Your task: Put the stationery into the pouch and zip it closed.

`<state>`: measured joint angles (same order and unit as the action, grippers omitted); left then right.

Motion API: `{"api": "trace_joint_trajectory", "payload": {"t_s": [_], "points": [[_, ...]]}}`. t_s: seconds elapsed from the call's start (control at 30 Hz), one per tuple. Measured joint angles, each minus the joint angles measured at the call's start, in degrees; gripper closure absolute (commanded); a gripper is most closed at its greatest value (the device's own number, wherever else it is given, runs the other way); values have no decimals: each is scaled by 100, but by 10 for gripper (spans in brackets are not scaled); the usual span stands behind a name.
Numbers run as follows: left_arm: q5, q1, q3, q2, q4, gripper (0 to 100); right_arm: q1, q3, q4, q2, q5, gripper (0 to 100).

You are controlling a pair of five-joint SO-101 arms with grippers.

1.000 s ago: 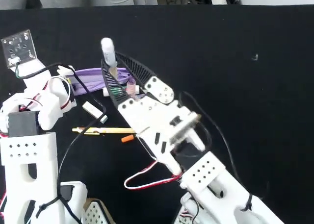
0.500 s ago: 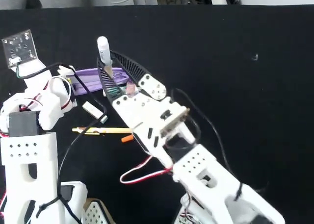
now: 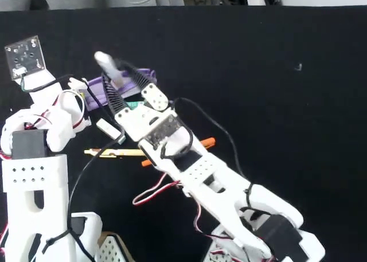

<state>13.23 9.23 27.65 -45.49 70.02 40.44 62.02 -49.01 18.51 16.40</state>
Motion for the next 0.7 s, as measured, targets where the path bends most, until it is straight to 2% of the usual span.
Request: {"api": "trace_joint_trajectory", "payload": {"t_s": [0.27, 0.37, 0.5, 0.7], "points": [[0, -9, 0, 0, 0, 972, 0, -35, 0, -62, 316, 829], [0, -9, 0, 0, 9, 972, 0, -185, 299, -53, 316, 830], [9, 132, 0, 0, 9, 972, 0, -598, 1451, 273, 316, 832], [9, 501, 0, 0, 9, 972, -132, -1363, 3798, 1196, 334, 832]]}}
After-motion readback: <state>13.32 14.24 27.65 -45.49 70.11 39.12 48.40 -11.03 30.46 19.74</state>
